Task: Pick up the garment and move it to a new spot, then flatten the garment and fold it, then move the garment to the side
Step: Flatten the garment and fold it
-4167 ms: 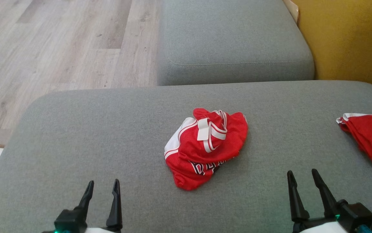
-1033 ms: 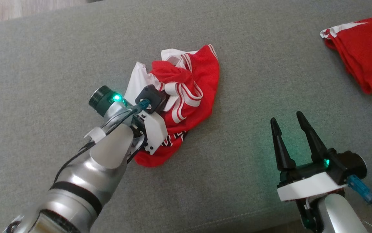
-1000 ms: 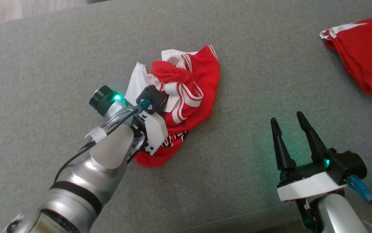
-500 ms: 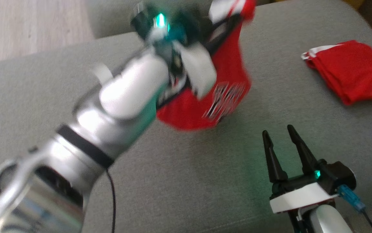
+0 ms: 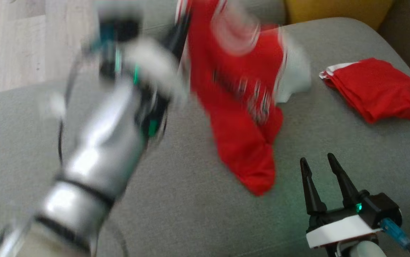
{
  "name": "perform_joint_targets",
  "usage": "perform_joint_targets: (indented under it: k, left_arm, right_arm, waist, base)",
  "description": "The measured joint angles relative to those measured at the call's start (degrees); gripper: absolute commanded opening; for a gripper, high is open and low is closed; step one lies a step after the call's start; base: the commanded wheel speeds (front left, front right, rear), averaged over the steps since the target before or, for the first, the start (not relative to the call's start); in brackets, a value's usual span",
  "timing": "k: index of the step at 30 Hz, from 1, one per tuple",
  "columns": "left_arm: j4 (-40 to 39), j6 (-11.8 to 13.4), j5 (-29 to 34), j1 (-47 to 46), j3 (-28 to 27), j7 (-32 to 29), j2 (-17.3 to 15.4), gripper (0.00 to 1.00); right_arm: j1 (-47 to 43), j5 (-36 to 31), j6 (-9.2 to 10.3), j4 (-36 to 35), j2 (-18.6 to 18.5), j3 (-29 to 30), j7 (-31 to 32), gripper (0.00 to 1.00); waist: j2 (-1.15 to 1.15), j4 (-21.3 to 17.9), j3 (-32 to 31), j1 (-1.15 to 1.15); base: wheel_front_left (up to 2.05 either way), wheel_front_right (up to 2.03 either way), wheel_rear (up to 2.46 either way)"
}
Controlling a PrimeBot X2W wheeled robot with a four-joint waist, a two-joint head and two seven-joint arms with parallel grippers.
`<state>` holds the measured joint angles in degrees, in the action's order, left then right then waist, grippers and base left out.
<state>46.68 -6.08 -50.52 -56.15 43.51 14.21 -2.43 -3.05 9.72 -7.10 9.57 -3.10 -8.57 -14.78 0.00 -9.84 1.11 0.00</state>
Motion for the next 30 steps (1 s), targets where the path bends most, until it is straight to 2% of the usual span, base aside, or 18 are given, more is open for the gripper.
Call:
perform_joint_targets:
  k: [3, 5, 8, 11, 14, 18, 20, 25, 27, 28, 29, 30]
  left_arm:
    - [1.8, 1.1, 0.0, 12.5, -0.1, 0.0, -2.8, 0.00]
    - [0.1, 2.5, 1.2, 19.1, -2.0, 0.0, -5.0, 0.00]
    - [-6.2, 5.4, 4.5, 27.2, -7.8, 0.0, -7.5, 0.00]
    - [-15.8, 9.2, 9.1, 35.3, -15.7, 0.1, -8.2, 0.00]
    - [-25.0, 12.8, 13.0, 44.0, -24.2, 0.1, -7.9, 0.00]
    - [-34.0, 14.8, 17.9, 54.6, -31.4, 0.1, -6.3, 0.00]
    - [-37.4, 15.7, 20.4, 58.6, -32.9, 0.1, -4.9, 0.00]
    - [-40.8, 15.9, 25.0, 63.5, -34.2, 0.1, -3.5, 0.00]
    - [-41.6, 17.2, 27.0, 64.6, -34.7, 0.1, -3.0, 0.00]
    - [-42.3, 18.2, 27.8, 65.0, -35.2, 0.1, -2.7, 0.21]
    - [-43.2, 19.2, 28.8, 65.4, -35.6, 0.1, -2.6, 1.00]
    - [-44.5, 19.9, 30.2, 65.7, -35.9, 0.1, -2.6, 1.00]
  right_arm:
    - [-0.2, -0.2, 0.00, -0.3, 0.1, 0.2, 0.0, 1.00]
    - [-0.2, -0.2, 0.00, -0.4, 0.1, 0.5, 0.0, 1.00]
    - [-0.3, -0.2, 0.00, -0.7, 0.3, 1.0, 0.0, 1.00]
    - [-1.1, -0.7, 0.00, -0.9, 0.3, 1.9, 0.0, 1.00]
    - [-2.5, -0.7, 0.00, -1.1, 0.3, 2.6, 0.0, 1.00]
    - [-3.5, -0.7, 0.00, -1.2, 0.3, 3.2, 0.0, 1.00]
    - [-3.6, -0.7, 0.00, -1.3, 0.4, 3.2, 0.0, 1.00]
    - [-3.6, -0.7, 0.00, -1.4, 0.3, 3.2, 0.0, 1.00]
    - [-3.6, -0.7, 0.00, -1.4, 0.3, 3.1, 0.0, 1.00]
    - [-3.6, -0.7, 0.00, -1.4, 0.3, 3.1, 0.0, 1.00]
    - [-3.7, -0.7, 0.00, -1.4, 0.3, 3.1, 0.0, 1.00]
    - [-3.7, -0.7, 0.00, -1.4, 0.3, 3.1, 0.0, 1.00]
  waist:
    - [0.00, 1.3, -0.1, 0.00]
    - [0.00, 2.1, 0.0, 0.00]
    - [0.00, 3.0, 0.0, 0.00]
    - [0.00, 4.0, -0.1, 0.00]
    - [0.00, 4.9, -0.4, 0.00]
    - [0.00, 6.2, -0.8, 0.00]
    - [0.00, 6.7, -1.0, 0.00]
    - [0.00, 8.0, -1.3, 0.00]
    - [0.00, 8.3, -1.5, 0.00]
    - [0.00, 8.4, -1.6, 0.00]
    - [0.00, 8.5, -1.7, 0.00]
    - [0.00, 8.7, -1.8, 0.00]
  base:
    - [0.00, 0.00, 0.00]
    - [0.00, 0.00, 0.00]
    - [0.00, 0.00, 0.00]
    - [0.00, 0.00, 0.00]
    - [0.00, 0.00, 0.00]
    - [0.00, 0.00, 0.00]
    - [0.00, 0.00, 0.00]
    - [0.00, 0.00, 0.00]
    - [0.00, 0.00, 0.00]
    - [0.00, 0.00, 0.00]
    - [0.00, 0.00, 0.00]
    - [0.00, 0.00, 0.00]
